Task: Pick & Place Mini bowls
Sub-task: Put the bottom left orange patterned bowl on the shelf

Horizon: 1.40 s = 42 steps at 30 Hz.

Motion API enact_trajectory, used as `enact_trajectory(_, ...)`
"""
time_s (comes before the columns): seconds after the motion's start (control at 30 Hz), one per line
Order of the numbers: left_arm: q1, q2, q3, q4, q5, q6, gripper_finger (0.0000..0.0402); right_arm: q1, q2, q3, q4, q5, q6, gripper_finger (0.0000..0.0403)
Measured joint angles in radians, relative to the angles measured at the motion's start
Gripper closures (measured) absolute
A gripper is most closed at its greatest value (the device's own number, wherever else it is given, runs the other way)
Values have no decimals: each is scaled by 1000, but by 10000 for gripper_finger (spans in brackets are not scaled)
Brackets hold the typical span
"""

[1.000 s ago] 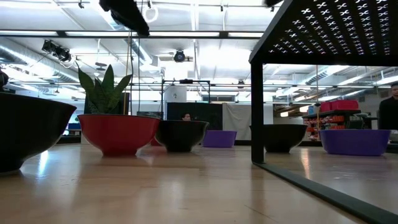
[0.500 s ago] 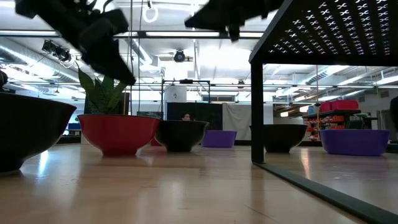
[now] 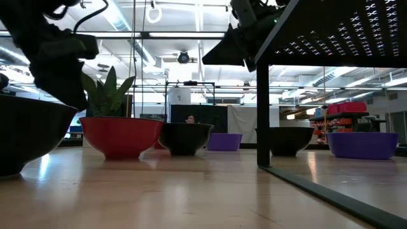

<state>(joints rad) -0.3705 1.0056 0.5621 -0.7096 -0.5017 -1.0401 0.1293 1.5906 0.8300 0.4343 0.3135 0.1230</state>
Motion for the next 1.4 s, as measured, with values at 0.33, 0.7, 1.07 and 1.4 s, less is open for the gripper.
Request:
enact_trajectory(0.33,-230,1,0,2,85,-319,205,10,0,-78,155,-1,-2,394)
enact_trajectory(0.7,-442,2,0,213,37,-499,205,10,0,-79,177,-1,-8,394)
enact_trajectory(1.07,-461,34,0,251,80,-553,197,10,0,-79,180,-1,-9,394)
enact_trajectory(1.4,-450,174,1,411,210,-539,167,10,0,-79,180,-1,-16,394)
